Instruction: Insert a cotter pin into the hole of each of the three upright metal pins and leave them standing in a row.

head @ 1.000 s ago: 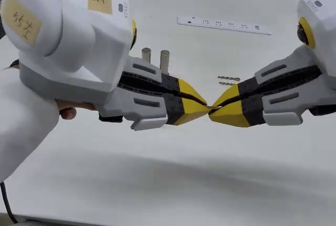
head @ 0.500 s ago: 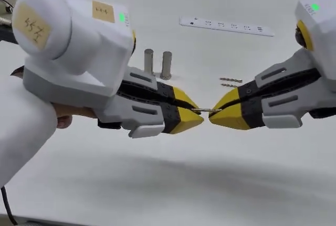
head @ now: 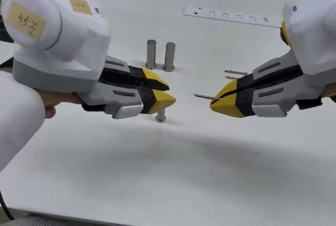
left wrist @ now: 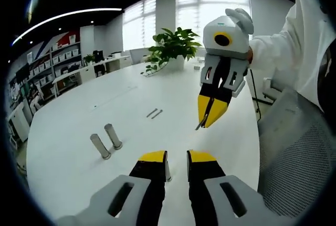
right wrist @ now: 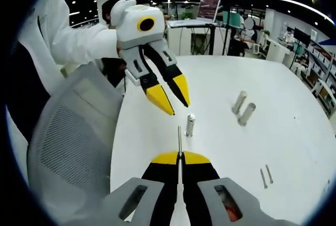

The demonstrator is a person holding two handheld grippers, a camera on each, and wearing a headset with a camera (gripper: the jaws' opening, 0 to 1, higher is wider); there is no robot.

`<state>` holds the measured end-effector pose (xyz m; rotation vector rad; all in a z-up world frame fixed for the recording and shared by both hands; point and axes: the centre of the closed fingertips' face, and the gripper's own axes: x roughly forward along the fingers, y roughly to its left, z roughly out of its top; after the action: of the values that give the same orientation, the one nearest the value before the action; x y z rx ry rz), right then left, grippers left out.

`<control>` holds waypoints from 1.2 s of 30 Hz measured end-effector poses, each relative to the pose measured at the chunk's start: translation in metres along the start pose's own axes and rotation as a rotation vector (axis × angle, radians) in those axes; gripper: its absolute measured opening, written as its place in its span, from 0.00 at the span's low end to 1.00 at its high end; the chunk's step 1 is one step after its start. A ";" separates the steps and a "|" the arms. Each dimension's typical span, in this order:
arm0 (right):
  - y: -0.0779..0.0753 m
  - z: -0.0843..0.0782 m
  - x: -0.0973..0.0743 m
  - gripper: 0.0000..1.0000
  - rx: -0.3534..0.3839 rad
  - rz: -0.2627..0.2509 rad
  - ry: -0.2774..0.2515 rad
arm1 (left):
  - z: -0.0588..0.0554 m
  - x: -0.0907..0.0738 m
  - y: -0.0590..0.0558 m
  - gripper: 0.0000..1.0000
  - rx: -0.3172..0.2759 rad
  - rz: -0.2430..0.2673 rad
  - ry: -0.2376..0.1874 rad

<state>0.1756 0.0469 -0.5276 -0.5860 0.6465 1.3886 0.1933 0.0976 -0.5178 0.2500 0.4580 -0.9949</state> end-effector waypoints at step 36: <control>-0.016 -0.006 0.045 0.00 -0.017 0.008 0.081 | -0.031 0.019 0.017 0.07 0.173 -0.114 0.149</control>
<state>0.1939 0.0725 -0.5644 -0.6567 0.7031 1.3841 0.2085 0.1044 -0.5539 0.4602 0.5267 -1.1341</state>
